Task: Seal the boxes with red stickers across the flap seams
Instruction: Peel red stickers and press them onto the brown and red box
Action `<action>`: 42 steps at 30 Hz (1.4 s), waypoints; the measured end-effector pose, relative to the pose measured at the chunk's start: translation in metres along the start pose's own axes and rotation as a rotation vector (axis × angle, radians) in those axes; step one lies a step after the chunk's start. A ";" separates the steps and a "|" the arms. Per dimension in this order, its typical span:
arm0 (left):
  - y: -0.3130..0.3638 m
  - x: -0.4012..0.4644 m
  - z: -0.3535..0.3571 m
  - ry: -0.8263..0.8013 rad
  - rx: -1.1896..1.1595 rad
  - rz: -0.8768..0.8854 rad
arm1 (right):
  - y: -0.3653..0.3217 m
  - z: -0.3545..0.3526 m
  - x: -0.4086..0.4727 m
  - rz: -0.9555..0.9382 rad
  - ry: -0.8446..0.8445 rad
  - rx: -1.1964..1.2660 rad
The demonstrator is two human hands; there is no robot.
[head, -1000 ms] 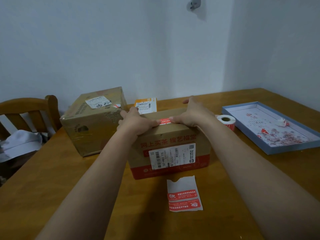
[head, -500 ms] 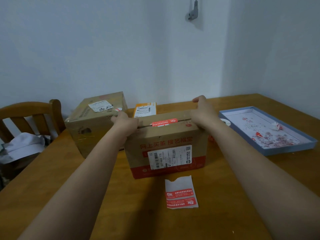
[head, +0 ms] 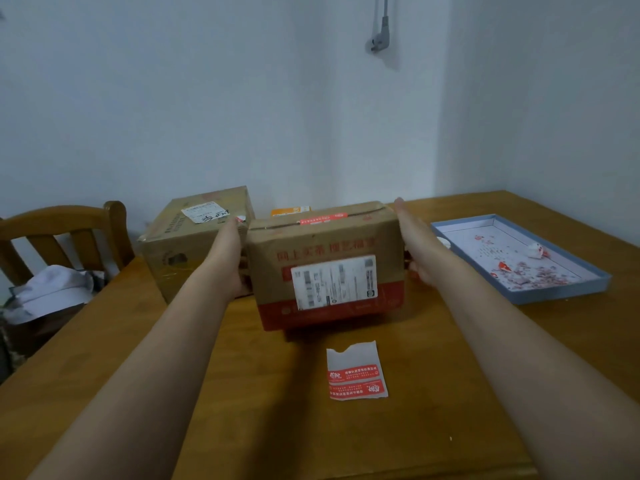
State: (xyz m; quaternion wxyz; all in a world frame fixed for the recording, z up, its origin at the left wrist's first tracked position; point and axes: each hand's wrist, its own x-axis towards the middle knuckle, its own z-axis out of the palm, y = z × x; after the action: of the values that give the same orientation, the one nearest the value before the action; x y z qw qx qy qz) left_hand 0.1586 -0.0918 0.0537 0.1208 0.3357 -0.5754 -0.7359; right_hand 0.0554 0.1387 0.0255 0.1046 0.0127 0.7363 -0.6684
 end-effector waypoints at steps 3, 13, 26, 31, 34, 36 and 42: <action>0.012 0.001 -0.002 0.007 -0.027 0.062 | -0.013 -0.004 -0.002 -0.102 0.049 0.059; 0.016 -0.009 -0.003 -0.015 0.096 0.098 | -0.021 -0.004 -0.016 -0.144 0.074 -0.199; -0.005 -0.003 0.006 -0.056 0.185 -0.028 | 0.002 0.007 -0.010 -0.079 0.035 -0.195; -0.014 0.004 0.009 -0.065 0.172 -0.044 | 0.013 0.009 -0.001 -0.071 0.023 -0.224; -0.016 0.007 0.011 -0.054 0.150 -0.034 | 0.016 0.010 0.002 -0.116 0.044 -0.219; -0.017 0.006 0.012 -0.046 0.138 -0.036 | 0.017 0.012 0.002 -0.141 0.060 -0.196; -0.018 -0.001 0.014 0.060 0.209 0.015 | 0.017 0.013 0.002 -0.235 0.309 -0.250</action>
State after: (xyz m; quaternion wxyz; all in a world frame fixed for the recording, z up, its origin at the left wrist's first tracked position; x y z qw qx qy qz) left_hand 0.1547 -0.0749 0.0392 0.1079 0.3638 -0.6476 -0.6608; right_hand 0.0575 0.1275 0.0076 -0.0870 0.0160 0.8171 -0.5697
